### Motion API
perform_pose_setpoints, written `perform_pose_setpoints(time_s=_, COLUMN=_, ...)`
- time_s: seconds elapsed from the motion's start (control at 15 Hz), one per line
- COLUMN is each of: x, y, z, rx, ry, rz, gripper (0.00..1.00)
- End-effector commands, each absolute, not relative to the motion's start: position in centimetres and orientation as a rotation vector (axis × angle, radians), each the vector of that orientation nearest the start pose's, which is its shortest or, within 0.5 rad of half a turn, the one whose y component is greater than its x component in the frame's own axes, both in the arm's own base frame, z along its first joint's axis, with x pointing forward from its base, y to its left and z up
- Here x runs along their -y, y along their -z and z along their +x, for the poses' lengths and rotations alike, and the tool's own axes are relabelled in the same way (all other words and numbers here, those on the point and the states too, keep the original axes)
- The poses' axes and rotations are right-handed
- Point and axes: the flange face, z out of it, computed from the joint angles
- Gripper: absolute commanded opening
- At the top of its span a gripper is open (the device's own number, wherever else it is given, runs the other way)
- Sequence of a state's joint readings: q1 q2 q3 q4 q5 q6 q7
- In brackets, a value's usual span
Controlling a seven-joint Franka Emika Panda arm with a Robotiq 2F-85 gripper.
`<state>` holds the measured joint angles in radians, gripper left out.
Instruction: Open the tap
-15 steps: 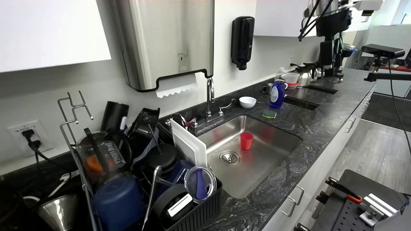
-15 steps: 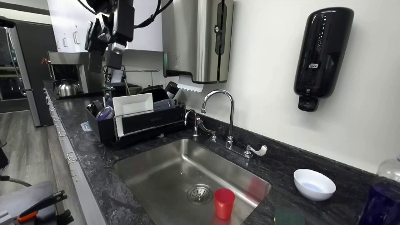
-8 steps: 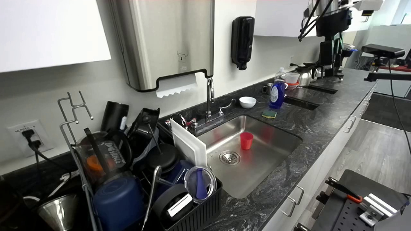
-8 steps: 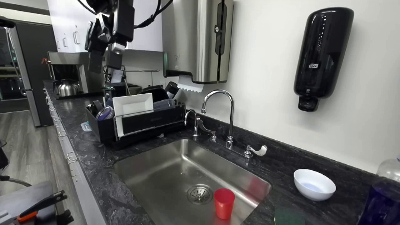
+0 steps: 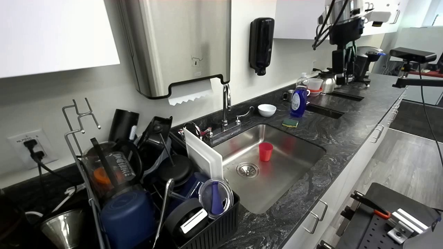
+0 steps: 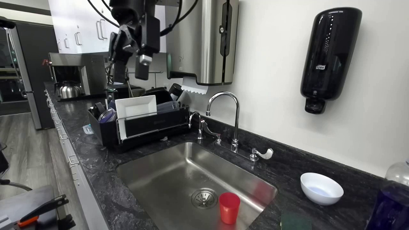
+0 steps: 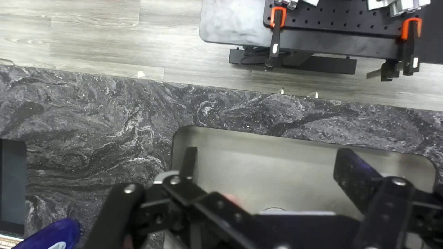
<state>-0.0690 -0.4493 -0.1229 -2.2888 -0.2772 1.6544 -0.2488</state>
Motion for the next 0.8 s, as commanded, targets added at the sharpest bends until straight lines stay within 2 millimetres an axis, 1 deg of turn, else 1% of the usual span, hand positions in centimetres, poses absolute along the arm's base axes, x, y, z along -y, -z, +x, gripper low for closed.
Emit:
perform_pose_setpoints(time_s=0.0, x=12.7, y=-50.0, z=41.7, rx=0.278, ry=-0.403, rz=-3.277, gripper=1.00)
perform_pose_setpoints(time_s=0.13, x=13.8, y=-49.1, z=43.3, rx=0.311, ry=-0.399, rz=-3.260, gripper=1.00)
perform_pose_setpoints(time_s=0.4, x=15.6, y=-47.4, z=45.8, rx=0.400, ry=-0.388, rz=-3.242, gripper=1.00)
perform_pose_setpoints(time_s=0.73, x=16.8, y=-45.1, z=48.2, rx=0.514, ry=-0.378, rz=-3.223, gripper=1.00)
